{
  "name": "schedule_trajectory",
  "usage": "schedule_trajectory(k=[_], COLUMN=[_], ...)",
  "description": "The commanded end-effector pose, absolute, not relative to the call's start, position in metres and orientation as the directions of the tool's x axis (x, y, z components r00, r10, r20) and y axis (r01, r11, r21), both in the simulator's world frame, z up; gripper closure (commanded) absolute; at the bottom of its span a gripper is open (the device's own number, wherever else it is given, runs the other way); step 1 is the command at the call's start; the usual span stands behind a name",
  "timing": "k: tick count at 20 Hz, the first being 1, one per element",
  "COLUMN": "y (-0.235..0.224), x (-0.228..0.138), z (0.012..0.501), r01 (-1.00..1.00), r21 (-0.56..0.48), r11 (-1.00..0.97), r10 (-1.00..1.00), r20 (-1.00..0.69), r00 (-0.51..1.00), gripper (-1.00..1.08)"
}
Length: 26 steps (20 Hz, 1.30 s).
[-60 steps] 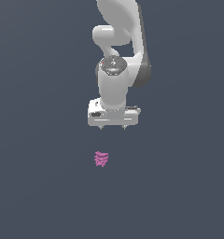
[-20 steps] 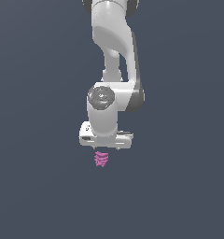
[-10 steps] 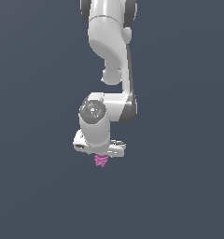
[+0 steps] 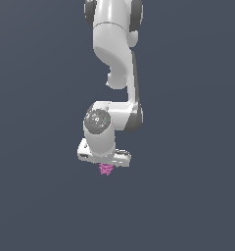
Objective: Pick up the object and move it to a goal position.
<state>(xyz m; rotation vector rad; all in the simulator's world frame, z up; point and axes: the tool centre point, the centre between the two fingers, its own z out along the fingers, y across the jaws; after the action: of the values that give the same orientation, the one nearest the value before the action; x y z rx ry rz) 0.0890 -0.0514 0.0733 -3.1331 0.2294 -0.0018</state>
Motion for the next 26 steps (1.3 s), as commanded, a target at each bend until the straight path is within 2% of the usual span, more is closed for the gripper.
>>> schedule_trajectory(k=[1,6,11,12,26], y=[-0.052,-0.052,-0.052,-0.052,-0.051], x=[0.088,0.088,0.089,0.089,0.088], z=[0.06,0.037,0.035,0.035,0.037], r01=[-0.146,-0.147,-0.147,-0.147,-0.147], r21=[0.0,0.0,0.0,0.0,0.0], r11=[-0.989,-0.989,-0.989,-0.989,-0.989], r10=[-0.146,-0.147,-0.147,-0.147,-0.147], r20=[0.0,0.0,0.0,0.0,0.0], r00=[0.989,0.989,0.989,0.989,0.989], gripper=[-0.92,-0.92,-0.92,1.08,1.08])
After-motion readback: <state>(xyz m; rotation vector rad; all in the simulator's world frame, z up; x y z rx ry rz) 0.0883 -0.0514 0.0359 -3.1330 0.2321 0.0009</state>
